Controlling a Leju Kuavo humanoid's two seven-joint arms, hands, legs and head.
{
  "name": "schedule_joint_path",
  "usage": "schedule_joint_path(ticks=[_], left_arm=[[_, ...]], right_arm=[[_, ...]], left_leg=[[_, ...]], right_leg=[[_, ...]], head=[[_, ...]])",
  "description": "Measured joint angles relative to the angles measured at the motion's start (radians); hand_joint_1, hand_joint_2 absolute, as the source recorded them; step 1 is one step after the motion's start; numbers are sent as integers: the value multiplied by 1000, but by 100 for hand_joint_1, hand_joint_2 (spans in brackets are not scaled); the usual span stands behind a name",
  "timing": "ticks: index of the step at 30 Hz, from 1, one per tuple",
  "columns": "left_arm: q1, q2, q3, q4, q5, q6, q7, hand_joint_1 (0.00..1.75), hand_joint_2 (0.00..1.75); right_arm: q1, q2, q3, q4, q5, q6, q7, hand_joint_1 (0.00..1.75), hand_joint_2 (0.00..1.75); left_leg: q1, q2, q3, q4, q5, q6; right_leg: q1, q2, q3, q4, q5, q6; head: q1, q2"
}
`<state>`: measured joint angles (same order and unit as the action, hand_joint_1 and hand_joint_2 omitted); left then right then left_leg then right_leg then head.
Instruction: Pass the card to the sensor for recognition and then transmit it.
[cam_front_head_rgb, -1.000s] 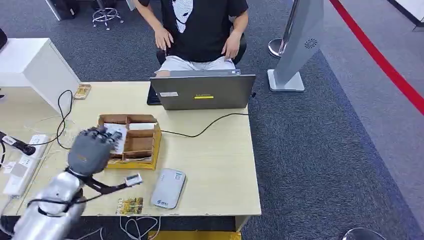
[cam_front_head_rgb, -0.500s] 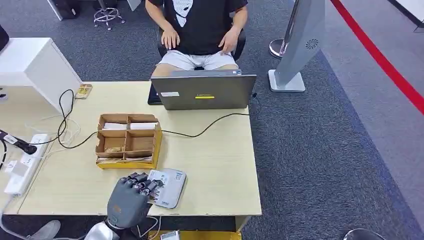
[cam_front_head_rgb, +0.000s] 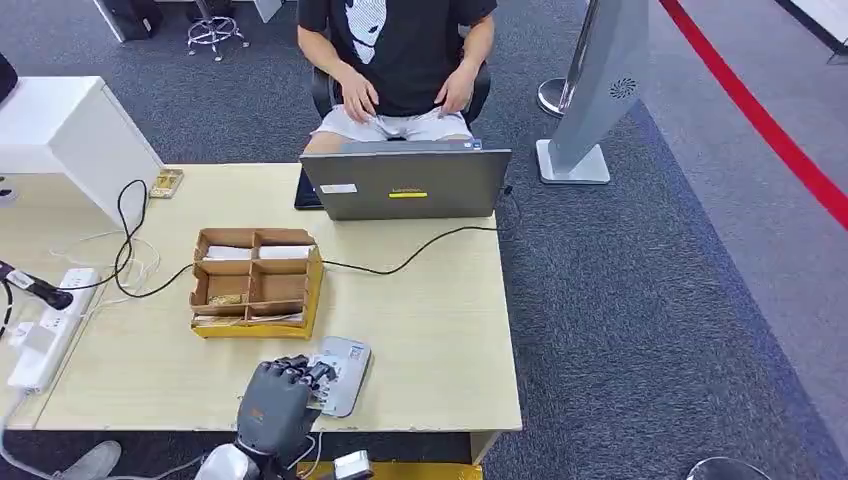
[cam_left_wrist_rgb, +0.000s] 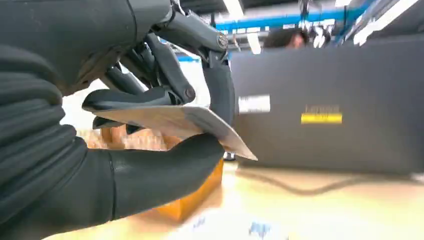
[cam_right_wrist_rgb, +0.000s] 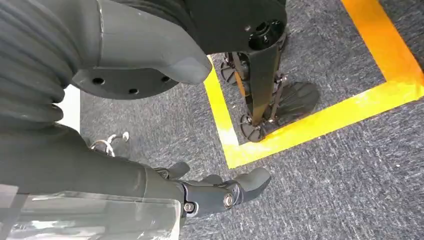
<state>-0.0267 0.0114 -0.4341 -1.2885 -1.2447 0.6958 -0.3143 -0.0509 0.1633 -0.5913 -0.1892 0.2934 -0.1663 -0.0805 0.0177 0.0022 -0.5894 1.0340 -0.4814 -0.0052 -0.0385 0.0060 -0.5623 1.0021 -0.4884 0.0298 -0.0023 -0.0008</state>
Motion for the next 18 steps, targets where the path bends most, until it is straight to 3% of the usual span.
schedule_joint_path(ticks=[7,18], left_arm=[[-20,-22,5,120,2,0,2,175,175],[-35,-42,51,215,-23,1,-9,175,175]], right_arm=[[0,0,-2,0,2,0,4,0,175],[0,0,-5,0,24,3,13,0,175]], left_leg=[[0,-1,0,0,0,0],[0,-1,0,0,0,0]], right_leg=[[0,0,0,0,0,0],[0,0,0,0,0,0]], head=[[0,0],[0,0]])
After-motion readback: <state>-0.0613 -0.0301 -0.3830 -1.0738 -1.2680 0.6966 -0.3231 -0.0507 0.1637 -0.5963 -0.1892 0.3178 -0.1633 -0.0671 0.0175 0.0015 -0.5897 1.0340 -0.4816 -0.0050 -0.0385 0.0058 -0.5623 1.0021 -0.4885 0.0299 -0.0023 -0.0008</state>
